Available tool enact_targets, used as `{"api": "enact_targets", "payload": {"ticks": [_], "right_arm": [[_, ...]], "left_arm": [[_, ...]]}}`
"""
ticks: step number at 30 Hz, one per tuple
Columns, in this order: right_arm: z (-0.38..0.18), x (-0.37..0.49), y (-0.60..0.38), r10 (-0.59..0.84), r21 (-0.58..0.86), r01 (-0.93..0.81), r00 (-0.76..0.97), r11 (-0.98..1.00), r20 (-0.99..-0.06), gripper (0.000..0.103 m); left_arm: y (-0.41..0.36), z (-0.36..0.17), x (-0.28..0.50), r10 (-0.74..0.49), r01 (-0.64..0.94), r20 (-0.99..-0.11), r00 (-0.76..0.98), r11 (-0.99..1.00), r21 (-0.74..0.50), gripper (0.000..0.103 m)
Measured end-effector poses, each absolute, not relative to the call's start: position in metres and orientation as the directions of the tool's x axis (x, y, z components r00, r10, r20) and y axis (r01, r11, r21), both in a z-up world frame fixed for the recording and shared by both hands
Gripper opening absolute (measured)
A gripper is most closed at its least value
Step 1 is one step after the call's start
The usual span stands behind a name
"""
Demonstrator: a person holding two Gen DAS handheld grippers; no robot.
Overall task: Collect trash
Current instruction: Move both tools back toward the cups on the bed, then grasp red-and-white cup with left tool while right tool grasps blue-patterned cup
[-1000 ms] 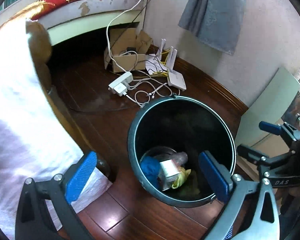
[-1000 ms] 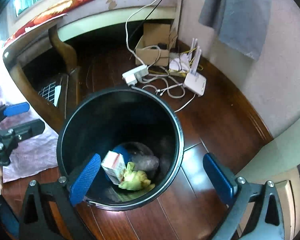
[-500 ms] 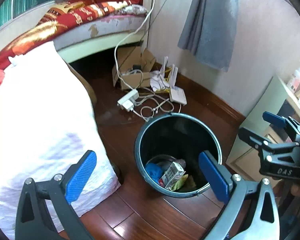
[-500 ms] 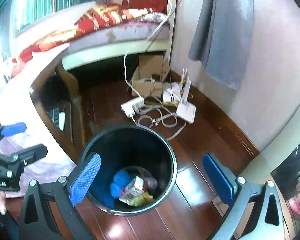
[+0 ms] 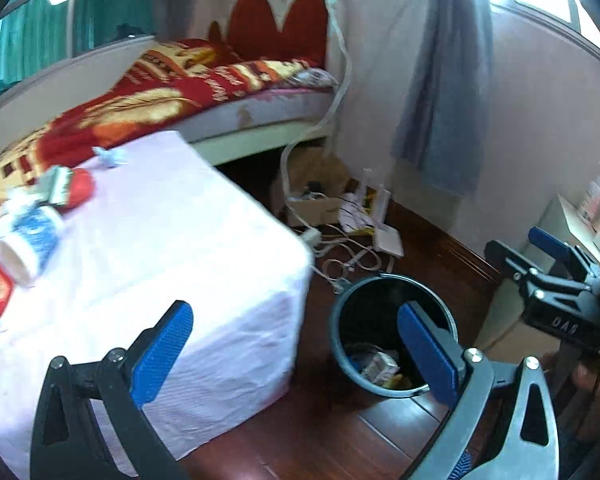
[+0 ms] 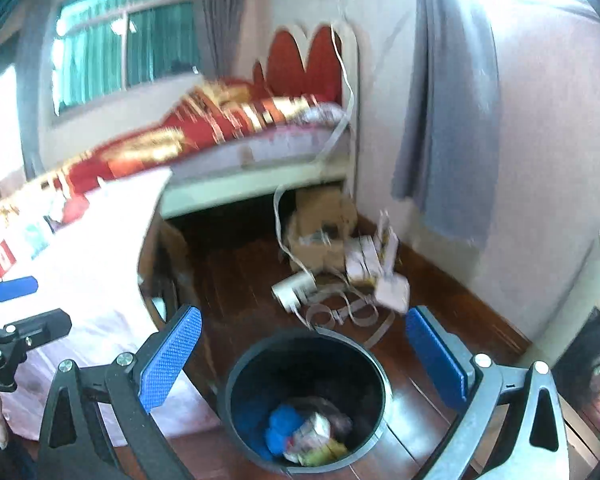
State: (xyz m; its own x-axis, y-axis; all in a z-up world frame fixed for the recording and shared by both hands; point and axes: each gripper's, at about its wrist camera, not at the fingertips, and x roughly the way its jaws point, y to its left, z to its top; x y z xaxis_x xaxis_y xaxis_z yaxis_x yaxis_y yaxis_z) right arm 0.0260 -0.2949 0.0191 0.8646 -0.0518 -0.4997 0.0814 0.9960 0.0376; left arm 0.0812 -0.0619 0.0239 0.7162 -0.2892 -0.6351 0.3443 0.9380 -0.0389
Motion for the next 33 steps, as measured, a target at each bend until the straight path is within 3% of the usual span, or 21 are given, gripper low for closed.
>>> {"api": "enact_targets", "payload": {"ticks": [4, 18, 23, 33], "right_arm": [[0.029, 0.043, -0.26, 0.047, 0.061, -0.017, 0.837, 0.998, -0.545, 0.103], [0.048, 0.097, -0.094, 0.323, 0.055, -0.344, 0.8, 0.938, -0.505, 0.103], [0.046, 0.118, -0.032, 0.384, 0.019, -0.441, 0.759, 0.897, -0.526, 0.093], [0.03, 0.16, 0.007, 0.393, -0.01, -0.49, 0.71, 0.871, -0.585, 0.09]], "left_arm": [[-0.019, 0.027, 0.08, -0.208, 0.251, -0.613, 0.763, 0.968, -0.016, 0.103], [0.149, 0.025, 0.082, 0.113, -0.148, -0.551, 0.827, 0.989, -0.018, 0.102], [0.184, 0.019, 0.099, 0.136, -0.186, -0.557, 0.819, 0.982, -0.035, 0.088], [0.204, 0.005, 0.147, 0.11, -0.166, -0.585, 0.804, 0.985, -0.043, 0.086]]}}
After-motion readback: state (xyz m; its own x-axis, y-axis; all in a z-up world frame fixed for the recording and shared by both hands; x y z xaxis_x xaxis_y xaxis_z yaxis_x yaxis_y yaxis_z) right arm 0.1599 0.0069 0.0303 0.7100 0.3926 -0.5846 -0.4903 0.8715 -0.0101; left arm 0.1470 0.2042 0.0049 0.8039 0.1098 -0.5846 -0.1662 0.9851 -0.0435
